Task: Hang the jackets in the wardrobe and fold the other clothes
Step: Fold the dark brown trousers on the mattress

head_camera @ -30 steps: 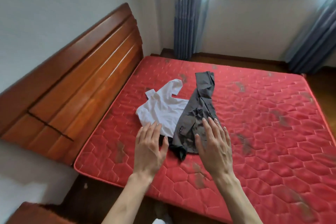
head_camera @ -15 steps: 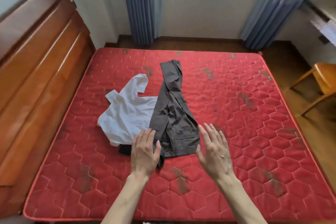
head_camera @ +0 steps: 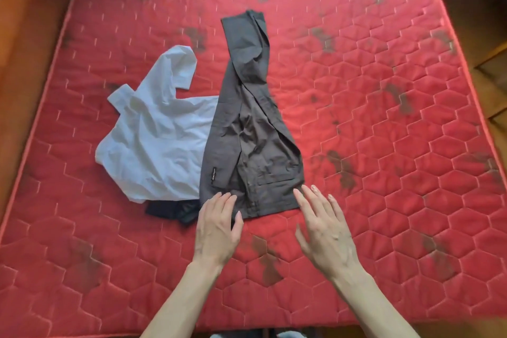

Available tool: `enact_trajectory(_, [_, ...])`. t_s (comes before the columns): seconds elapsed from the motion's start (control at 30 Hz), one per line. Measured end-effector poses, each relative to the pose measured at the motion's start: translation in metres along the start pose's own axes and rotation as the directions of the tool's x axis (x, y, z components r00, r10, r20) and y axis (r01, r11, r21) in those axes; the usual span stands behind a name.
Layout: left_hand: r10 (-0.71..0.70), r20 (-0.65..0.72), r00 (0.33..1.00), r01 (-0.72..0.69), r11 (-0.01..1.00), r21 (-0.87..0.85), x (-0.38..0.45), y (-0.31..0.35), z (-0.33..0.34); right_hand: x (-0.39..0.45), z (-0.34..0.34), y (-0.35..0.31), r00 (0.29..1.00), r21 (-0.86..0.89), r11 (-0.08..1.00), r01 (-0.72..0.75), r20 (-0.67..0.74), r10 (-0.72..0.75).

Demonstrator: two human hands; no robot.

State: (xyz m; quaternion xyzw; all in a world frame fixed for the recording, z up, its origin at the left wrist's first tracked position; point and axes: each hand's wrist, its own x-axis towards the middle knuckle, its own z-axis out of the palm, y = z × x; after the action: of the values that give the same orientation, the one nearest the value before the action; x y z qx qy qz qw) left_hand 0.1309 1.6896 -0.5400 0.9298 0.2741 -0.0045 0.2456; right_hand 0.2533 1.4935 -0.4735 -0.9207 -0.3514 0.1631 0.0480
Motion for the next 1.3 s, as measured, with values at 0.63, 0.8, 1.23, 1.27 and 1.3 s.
enact_trajectory(0.63, [-0.05, 0.341, 0.939, -0.095, 0.913, 0.396, 0.062, -0.091, 0.22, 0.118, 0.27, 0.082, 0.944, -0.129, 0.991, 0.047, 0.329, -0.002])
enact_trajectory(0.8, [-0.063, 0.421, 0.905, -0.191, 0.823, 0.535, 0.068, -0.093, 0.226, 0.118, 0.278, 0.082, 0.968, -0.204, 0.976, 0.08, 0.251, -0.027])
enact_trajectory(1.23, [-0.048, 0.305, 0.951, -0.135, 0.823, 0.551, 0.077, -0.098, 0.189, 0.141, 0.244, 0.094, 0.961, -0.437, 0.857, 0.272, 0.073, -0.268])
enact_trajectory(1.27, [-0.066, 0.303, 0.951, -0.117, 0.829, 0.547, 0.077, -0.092, 0.183, 0.14, 0.236, 0.098, 0.963, -0.417, 0.87, 0.265, 0.061, -0.264])
enact_trajectory(1.3, [-0.078, 0.303, 0.95, -0.106, 0.832, 0.544, 0.077, -0.086, 0.175, 0.137, 0.226, 0.101, 0.964, -0.394, 0.882, 0.258, 0.049, -0.26])
